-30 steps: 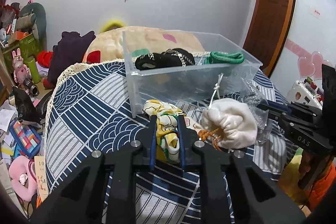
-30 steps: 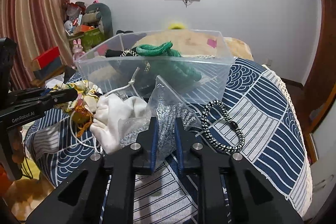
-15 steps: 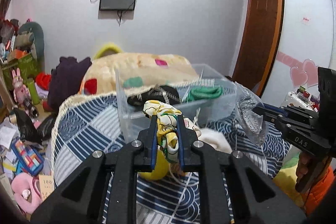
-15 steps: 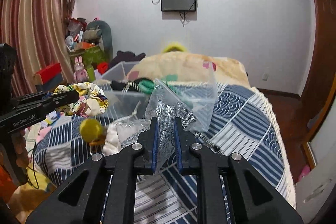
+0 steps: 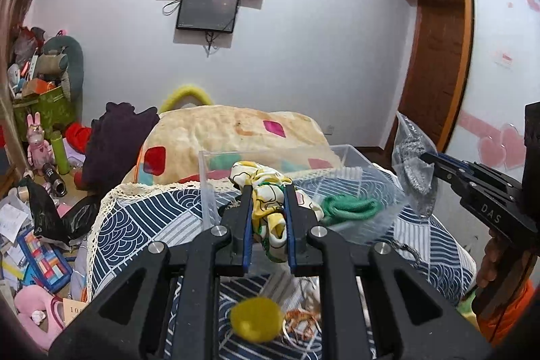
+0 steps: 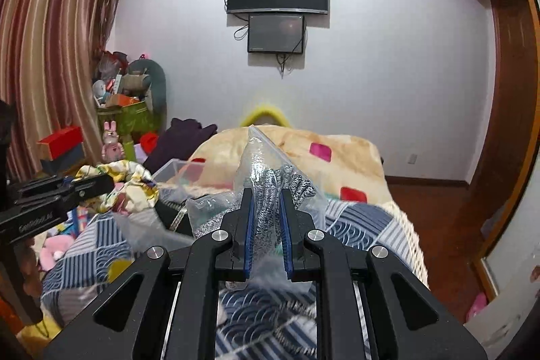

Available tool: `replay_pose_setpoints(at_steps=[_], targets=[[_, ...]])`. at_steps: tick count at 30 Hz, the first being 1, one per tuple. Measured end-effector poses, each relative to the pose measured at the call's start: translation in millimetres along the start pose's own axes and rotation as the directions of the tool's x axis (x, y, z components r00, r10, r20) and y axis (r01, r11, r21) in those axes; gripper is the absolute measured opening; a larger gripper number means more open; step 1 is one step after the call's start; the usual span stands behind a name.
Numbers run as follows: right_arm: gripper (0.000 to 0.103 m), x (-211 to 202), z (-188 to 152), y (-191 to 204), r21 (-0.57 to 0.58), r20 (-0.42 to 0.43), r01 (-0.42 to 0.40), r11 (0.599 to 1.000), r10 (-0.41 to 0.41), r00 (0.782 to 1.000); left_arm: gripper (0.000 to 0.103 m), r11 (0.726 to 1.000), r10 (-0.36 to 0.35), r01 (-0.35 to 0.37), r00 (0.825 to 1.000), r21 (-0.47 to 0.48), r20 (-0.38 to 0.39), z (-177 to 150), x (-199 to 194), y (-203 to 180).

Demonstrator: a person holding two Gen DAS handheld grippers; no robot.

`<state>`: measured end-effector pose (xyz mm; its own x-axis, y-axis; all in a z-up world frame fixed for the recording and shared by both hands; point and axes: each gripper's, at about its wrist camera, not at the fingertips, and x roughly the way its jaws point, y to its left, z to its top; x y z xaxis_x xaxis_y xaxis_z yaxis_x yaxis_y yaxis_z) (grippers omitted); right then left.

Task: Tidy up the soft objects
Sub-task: 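Lower the scrunchie into the box with the left tool while the right tool drops the bag in, then grasp the yellow felt ball with the left tool while the right tool grasps the beaded bracelet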

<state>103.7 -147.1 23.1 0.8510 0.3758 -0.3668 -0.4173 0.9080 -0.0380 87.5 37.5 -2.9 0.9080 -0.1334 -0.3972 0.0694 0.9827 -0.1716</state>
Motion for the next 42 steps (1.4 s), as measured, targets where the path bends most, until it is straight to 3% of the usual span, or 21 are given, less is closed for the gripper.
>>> replay_pose_setpoints(at_steps=[7, 21, 27, 36, 39, 42], targets=[[0.013, 31.0, 8.4, -2.6, -0.011, -0.034, 0.006, 1.0, -0.006, 0.999, 0.015, 0.998, 0.057, -0.056, 0.998, 0.018, -0.041, 0.4, 31.5, 2.4], [0.013, 80.3, -13.0, -5.1, -0.041, -0.207, -0.002, 0.999, -0.007, 0.978, 0.015, 0.998, 0.066, -0.062, 0.986, 0.028, -0.155, -7.6, 83.5, 8.5], [0.013, 87.0, -23.0, -5.7, -0.04, -0.259, -0.013, 0.999, 0.002, 0.966, 0.015, 0.995, 0.083, -0.073, 0.983, 0.068, -0.163, -16.4, 84.3, 1.2], [0.015, 77.8, -21.0, -4.2, -0.055, -0.25, -0.003, 0.998, -0.011, 0.968, 0.024, 0.997, 0.054, -0.042, 0.982, 0.068, -0.182, -20.0, 76.8, -3.3], [0.02, 73.7, -20.0, -4.9, -0.045, -0.255, -0.02, 0.999, 0.008, 0.967, 0.03, 0.997, 0.049, -0.037, 0.982, 0.065, -0.184, -20.1, 71.8, -3.7], [0.037, 66.3, -20.3, -3.5, -0.048, -0.24, -0.018, 0.999, 0.006, 0.971, 0.036, 0.997, 0.043, -0.031, 0.982, 0.071, -0.185, -19.7, 66.6, -5.9]])
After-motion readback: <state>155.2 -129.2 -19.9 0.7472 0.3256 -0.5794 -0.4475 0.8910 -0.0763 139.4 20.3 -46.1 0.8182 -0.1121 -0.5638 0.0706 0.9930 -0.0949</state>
